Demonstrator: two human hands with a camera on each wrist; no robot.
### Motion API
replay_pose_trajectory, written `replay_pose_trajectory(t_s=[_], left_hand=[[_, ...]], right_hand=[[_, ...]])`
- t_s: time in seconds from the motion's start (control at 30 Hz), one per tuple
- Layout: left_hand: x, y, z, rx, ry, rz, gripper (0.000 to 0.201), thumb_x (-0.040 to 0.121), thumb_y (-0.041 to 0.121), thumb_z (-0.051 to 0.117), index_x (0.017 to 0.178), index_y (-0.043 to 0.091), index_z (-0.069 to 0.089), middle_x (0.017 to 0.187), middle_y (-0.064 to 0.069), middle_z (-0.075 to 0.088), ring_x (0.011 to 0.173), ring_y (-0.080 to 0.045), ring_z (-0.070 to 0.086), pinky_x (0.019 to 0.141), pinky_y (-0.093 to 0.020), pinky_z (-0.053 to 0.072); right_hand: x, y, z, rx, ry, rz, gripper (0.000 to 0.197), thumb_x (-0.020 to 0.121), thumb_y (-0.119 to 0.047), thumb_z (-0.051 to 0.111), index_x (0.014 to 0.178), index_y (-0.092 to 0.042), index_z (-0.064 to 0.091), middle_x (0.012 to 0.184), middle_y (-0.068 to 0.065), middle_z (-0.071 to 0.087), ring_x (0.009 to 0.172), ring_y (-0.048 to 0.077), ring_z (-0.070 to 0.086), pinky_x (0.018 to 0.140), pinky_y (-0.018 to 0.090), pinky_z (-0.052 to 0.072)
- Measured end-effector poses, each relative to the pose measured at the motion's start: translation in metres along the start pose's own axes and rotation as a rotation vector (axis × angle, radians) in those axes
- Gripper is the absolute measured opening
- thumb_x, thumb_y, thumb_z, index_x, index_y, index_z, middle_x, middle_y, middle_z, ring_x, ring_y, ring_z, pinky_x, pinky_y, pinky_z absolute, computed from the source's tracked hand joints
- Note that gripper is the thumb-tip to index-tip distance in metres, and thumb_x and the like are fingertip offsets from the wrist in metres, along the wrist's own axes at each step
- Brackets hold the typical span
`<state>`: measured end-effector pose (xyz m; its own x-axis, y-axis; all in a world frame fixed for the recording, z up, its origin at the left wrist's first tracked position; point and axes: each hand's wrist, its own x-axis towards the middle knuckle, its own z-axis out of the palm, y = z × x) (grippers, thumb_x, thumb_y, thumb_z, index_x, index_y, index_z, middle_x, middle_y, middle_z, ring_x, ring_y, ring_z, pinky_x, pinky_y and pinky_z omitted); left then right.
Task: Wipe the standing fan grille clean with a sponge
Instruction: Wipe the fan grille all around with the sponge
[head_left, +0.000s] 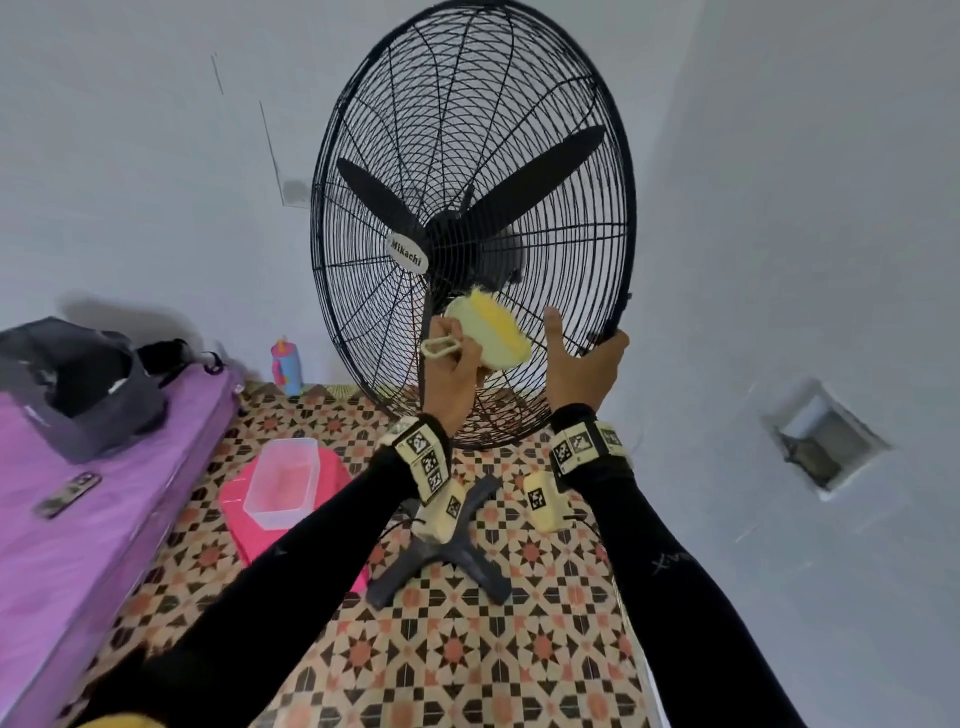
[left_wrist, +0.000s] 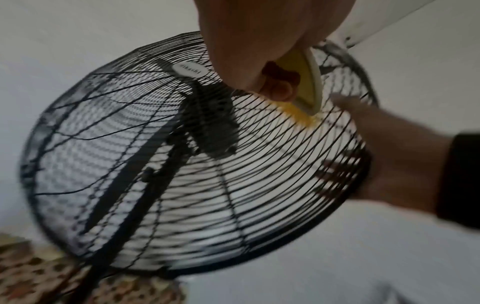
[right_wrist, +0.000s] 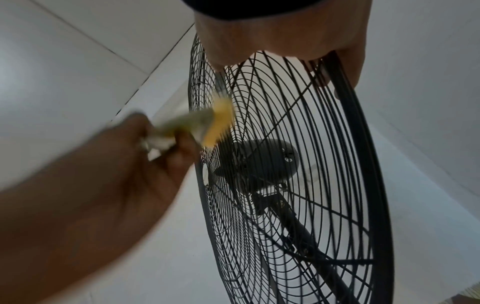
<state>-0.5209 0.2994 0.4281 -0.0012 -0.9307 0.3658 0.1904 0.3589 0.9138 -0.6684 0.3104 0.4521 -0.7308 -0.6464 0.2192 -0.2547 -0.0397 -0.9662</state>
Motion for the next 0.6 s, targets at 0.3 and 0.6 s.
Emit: replay_pose_trajectory(t_s=[0.3, 0.6], left_hand=[[-0.015, 0.011, 0.006, -0.004, -0.014, 0.034, 0.015, 0.107, 0.001, 0.043, 0.103, 0.014, 0.038, 0.090, 0.003, 0.051, 0.062, -0.013, 0.051, 0.049, -0.024, 0.046], [-0.043, -0.015, -0.009, 0.064, 0.082, -0.148, 0.014, 0.108, 0.008, 0.045, 0.114, 0.021, 0.045, 0.115, -0.011, 0.059, 0.084, -0.029, 0.060, 0.058, -0.026, 0.055]], right_hand=[[-0.002, 0.002, -0.006, -0.002, -0.028, 0.009, 0.099, 0.074, -0.075, 0.071, 0.143, -0.014, 0.035, 0.141, 0.006, 0.049, 0.129, 0.025, 0.050, 0.110, 0.040, 0.042], [0.013, 0.005, -0.025, -0.054, -0.171, -0.016, 0.101, 0.067, -0.077, 0.076, 0.135, -0.014, 0.038, 0.135, 0.006, 0.054, 0.121, 0.027, 0.056, 0.106, 0.043, 0.049]])
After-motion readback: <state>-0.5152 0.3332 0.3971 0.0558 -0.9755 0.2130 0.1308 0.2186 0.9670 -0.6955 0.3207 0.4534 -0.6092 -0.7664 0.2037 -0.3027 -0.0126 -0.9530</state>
